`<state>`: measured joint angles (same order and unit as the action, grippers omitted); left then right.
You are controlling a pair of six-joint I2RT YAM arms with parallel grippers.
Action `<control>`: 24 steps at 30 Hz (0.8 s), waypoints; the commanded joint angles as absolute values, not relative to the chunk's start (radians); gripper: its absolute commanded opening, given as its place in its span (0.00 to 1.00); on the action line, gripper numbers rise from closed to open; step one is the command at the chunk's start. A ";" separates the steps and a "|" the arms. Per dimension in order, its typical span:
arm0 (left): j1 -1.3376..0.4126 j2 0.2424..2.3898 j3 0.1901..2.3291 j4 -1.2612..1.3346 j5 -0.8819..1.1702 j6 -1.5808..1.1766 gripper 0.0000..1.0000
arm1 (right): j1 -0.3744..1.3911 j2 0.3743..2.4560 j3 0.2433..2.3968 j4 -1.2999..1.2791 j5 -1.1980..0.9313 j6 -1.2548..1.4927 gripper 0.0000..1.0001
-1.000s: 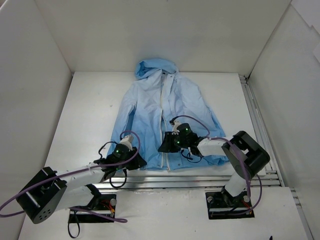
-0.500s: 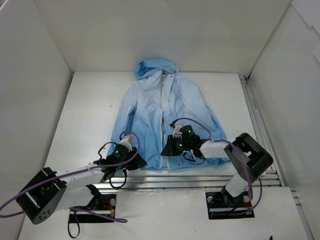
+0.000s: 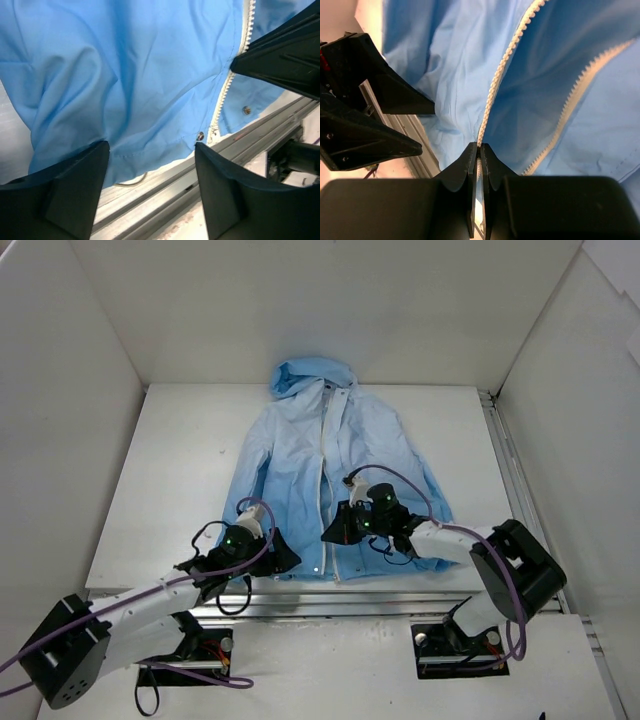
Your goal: Zip up the jacket
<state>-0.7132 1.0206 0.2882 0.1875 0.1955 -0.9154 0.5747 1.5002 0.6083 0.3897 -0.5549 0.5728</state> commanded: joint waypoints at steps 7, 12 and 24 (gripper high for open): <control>-0.703 1.003 0.425 0.152 0.245 -0.822 0.71 | 0.551 1.437 0.710 0.419 -0.607 0.495 0.00; -0.703 1.097 0.453 0.218 0.314 -0.793 0.72 | 0.551 1.445 0.719 0.433 -0.644 0.506 0.00; -0.703 1.241 0.465 0.423 0.437 -0.801 0.72 | 0.540 1.443 0.713 0.471 -0.684 0.554 0.00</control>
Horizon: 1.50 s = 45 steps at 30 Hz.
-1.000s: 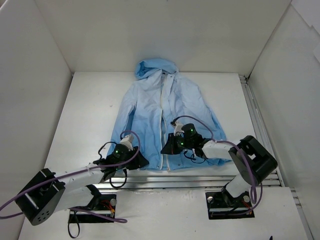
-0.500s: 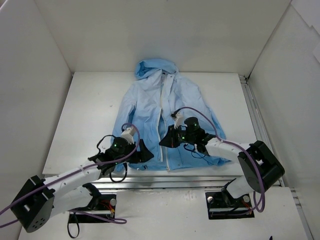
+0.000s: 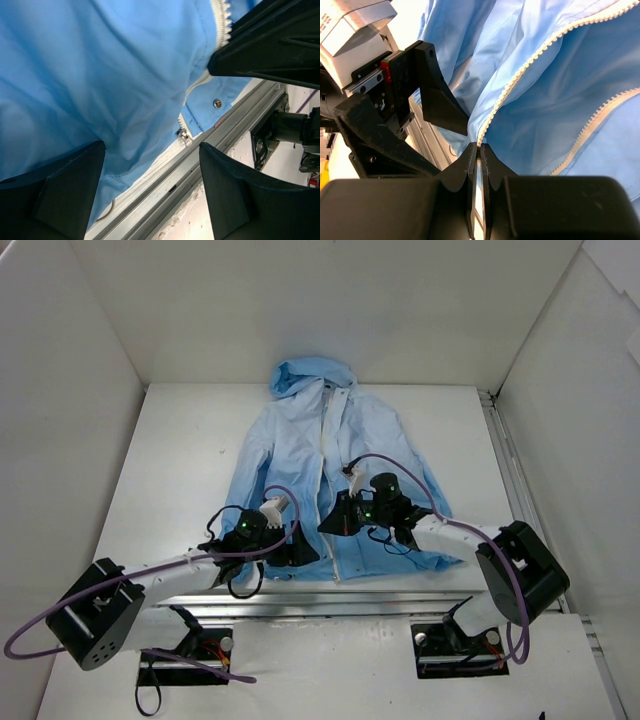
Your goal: Zip up the jacket
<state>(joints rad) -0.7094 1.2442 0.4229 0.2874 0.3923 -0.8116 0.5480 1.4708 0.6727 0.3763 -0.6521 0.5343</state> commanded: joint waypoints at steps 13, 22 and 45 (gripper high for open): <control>-0.703 1.339 0.499 0.491 0.426 -0.813 0.36 | 0.535 1.460 0.683 0.526 -0.707 0.615 0.00; -0.693 1.278 0.453 0.515 0.413 -0.787 0.00 | 0.528 1.494 0.640 0.526 -0.729 0.578 0.08; -0.624 1.108 0.408 0.531 0.663 -0.695 0.00 | 0.476 1.448 0.609 0.572 -0.857 0.469 0.39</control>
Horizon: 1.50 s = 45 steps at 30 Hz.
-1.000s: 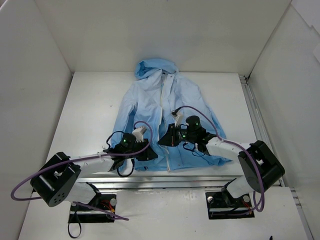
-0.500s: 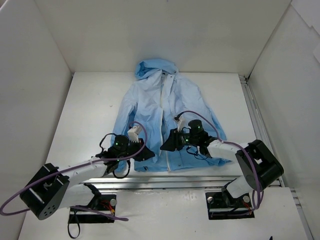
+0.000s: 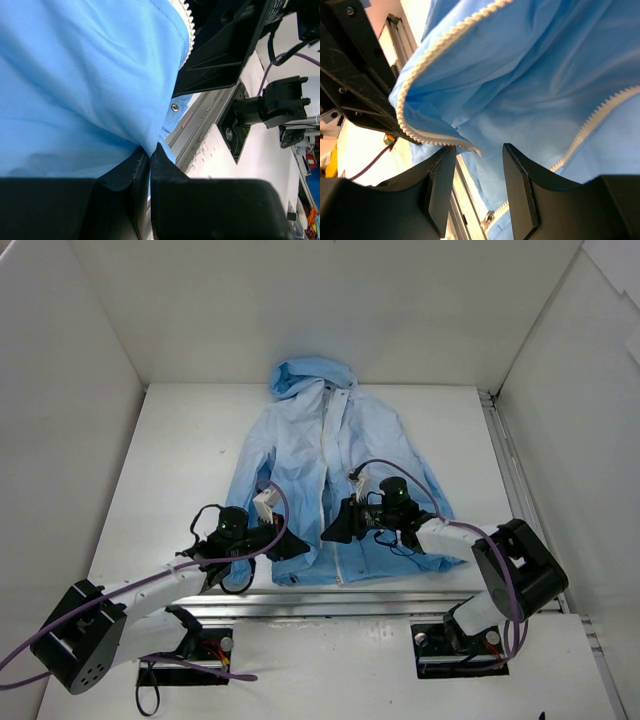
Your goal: Zip up the jacket
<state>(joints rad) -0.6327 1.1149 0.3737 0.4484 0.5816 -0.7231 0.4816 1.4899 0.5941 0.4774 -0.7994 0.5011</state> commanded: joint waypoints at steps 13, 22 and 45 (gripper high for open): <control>-0.624 1.115 0.429 0.545 0.712 -0.667 0.00 | 0.500 1.450 0.634 0.591 -0.956 0.437 0.39; -0.615 1.137 0.453 0.545 0.735 -0.657 0.00 | 0.511 1.450 0.643 0.594 -0.986 0.426 0.28; -0.573 0.942 0.730 -0.118 0.403 -0.729 0.91 | 0.509 1.391 0.840 0.276 -0.940 0.437 0.00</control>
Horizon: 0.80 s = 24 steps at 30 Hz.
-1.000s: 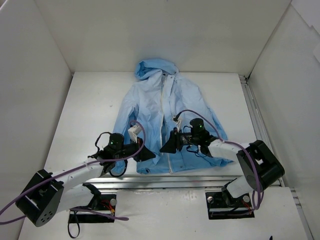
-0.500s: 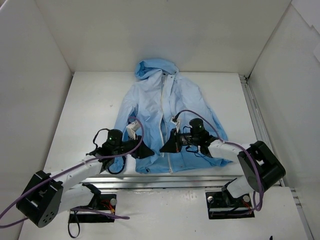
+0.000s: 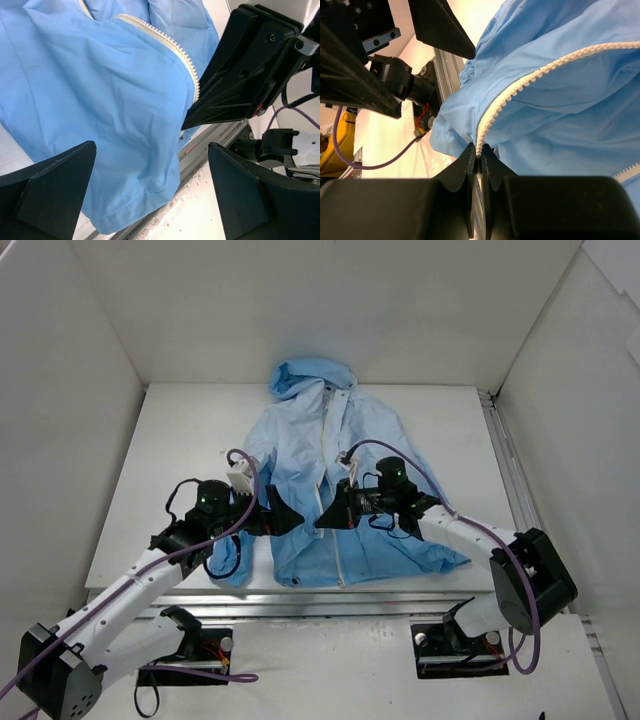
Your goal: Zip up the jacket
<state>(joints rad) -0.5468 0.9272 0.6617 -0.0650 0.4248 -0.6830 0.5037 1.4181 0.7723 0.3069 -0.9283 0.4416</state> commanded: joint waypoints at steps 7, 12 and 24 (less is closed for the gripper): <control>-0.603 0.979 0.756 -0.124 0.416 -0.758 0.86 | 0.515 1.396 0.928 0.100 -0.995 0.437 0.00; -0.614 0.968 0.762 -0.143 0.425 -0.781 0.85 | 0.517 1.377 0.943 0.094 -1.028 0.471 0.00; -0.614 0.965 0.749 -0.058 0.492 -0.908 0.84 | 0.520 1.370 0.966 0.089 -1.075 0.517 0.00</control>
